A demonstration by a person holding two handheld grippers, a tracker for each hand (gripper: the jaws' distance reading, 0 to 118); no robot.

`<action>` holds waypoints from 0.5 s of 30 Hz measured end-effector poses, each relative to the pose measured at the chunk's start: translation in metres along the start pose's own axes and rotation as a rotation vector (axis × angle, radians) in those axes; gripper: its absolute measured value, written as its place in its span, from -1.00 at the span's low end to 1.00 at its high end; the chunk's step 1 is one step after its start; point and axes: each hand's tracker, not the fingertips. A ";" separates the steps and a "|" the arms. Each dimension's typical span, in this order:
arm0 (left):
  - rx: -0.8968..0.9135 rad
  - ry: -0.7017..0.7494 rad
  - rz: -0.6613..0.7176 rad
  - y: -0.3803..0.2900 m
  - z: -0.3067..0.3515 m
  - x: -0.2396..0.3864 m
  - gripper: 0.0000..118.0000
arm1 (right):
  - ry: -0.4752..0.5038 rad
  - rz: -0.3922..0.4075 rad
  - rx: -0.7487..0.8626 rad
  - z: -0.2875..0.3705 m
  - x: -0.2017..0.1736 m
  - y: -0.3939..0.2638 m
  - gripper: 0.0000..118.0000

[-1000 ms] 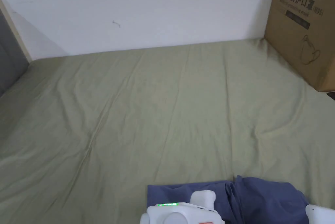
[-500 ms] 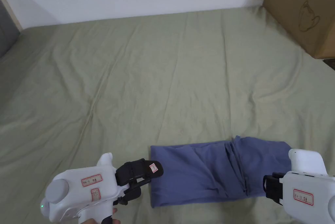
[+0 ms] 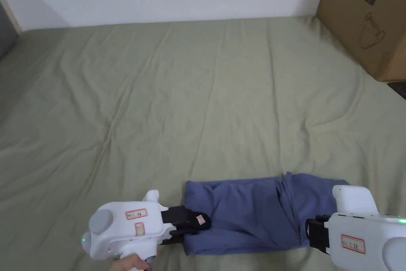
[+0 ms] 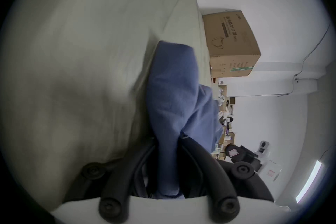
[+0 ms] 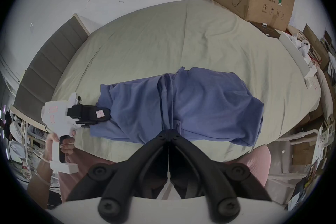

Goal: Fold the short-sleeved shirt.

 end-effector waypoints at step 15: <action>0.247 0.464 -0.108 0.018 0.212 -0.014 -0.80 | 0.055 0.007 -0.025 -0.020 -0.019 0.000 -1.00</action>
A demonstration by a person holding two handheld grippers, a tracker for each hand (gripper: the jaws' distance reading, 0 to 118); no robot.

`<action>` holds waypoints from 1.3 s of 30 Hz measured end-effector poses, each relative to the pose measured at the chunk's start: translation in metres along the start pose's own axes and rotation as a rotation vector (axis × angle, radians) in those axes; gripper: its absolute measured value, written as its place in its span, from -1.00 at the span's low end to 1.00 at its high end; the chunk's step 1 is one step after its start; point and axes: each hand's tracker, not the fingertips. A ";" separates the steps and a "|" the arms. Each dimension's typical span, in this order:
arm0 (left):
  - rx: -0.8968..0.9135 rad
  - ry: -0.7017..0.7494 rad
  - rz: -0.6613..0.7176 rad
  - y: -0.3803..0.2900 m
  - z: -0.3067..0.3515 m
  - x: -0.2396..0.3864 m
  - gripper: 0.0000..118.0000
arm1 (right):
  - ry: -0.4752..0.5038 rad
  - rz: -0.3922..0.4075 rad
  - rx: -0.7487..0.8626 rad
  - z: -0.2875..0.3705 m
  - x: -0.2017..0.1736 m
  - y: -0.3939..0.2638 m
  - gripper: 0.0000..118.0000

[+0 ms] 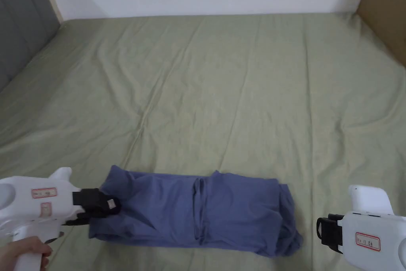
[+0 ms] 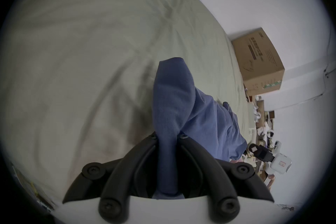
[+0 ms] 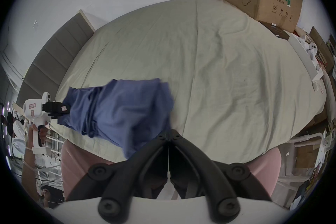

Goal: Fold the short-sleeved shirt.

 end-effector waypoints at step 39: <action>-0.240 -0.181 -0.258 -0.075 -0.156 0.238 -1.00 | -0.044 -0.181 0.003 0.013 0.075 -0.022 -1.00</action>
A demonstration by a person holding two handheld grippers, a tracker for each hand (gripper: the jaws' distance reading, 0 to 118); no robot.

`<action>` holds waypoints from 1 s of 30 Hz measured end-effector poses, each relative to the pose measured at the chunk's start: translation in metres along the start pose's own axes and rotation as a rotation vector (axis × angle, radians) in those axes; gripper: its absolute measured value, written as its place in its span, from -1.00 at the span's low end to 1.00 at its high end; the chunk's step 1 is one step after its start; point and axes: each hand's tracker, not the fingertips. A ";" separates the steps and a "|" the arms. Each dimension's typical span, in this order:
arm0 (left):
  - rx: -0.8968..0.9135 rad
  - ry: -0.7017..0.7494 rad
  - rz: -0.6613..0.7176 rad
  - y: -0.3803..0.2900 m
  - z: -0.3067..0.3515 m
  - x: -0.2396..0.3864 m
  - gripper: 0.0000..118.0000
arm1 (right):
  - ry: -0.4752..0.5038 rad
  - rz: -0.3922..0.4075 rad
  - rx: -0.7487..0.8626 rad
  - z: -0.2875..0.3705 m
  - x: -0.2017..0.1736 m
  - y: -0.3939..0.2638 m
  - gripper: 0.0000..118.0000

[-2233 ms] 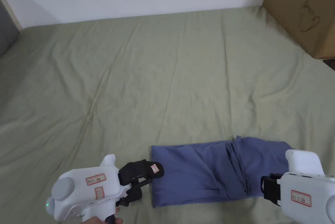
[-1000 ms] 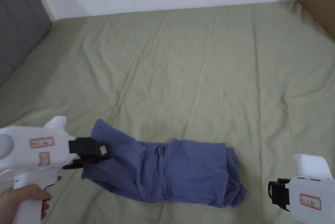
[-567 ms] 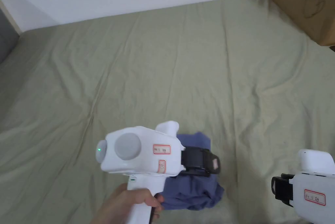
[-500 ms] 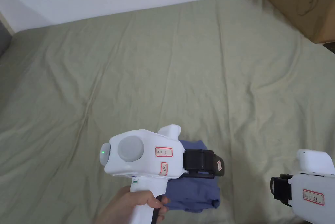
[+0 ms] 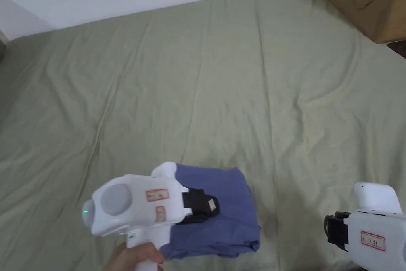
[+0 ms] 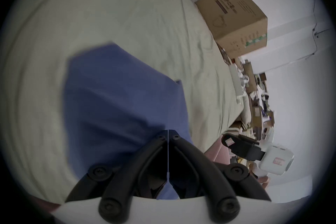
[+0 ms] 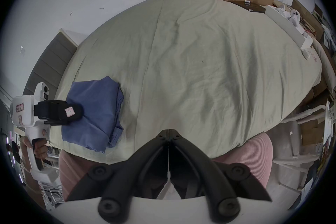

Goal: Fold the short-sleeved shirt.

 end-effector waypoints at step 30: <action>0.169 -0.040 0.129 -0.045 0.108 -0.119 0.21 | 0.047 0.362 -0.161 -0.129 -0.137 0.044 -1.00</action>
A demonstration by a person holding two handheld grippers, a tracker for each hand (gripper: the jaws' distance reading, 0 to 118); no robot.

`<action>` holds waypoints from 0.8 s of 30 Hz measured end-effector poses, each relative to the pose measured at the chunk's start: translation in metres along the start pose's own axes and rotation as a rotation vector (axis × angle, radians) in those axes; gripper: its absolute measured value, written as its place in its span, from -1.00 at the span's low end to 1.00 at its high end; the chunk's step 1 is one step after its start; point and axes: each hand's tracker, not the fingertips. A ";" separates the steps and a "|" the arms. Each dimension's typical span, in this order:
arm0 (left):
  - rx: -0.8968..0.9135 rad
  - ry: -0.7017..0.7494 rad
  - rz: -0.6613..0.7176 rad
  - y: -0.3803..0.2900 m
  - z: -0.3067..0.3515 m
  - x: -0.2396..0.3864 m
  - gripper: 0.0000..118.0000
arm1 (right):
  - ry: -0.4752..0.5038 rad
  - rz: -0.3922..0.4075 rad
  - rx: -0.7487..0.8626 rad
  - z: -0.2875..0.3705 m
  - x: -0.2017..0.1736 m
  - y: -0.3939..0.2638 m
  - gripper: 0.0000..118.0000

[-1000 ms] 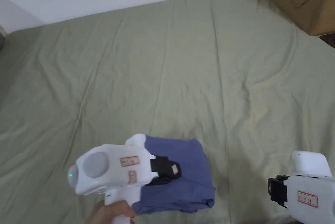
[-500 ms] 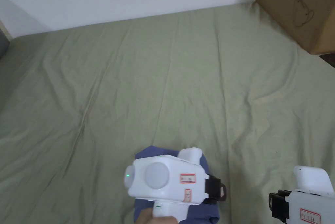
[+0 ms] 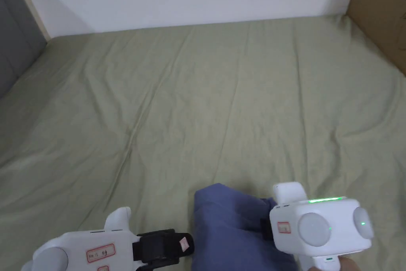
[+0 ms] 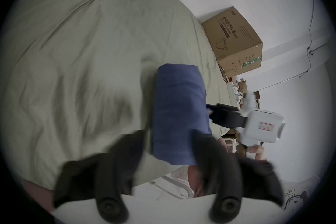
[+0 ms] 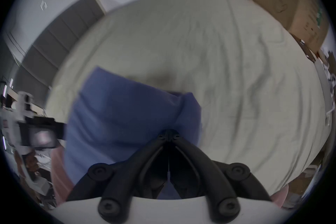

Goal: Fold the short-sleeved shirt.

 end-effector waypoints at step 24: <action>-0.117 -0.145 0.091 0.052 -0.044 -0.033 -0.26 | 0.010 -0.114 0.064 0.041 -0.008 0.009 -1.00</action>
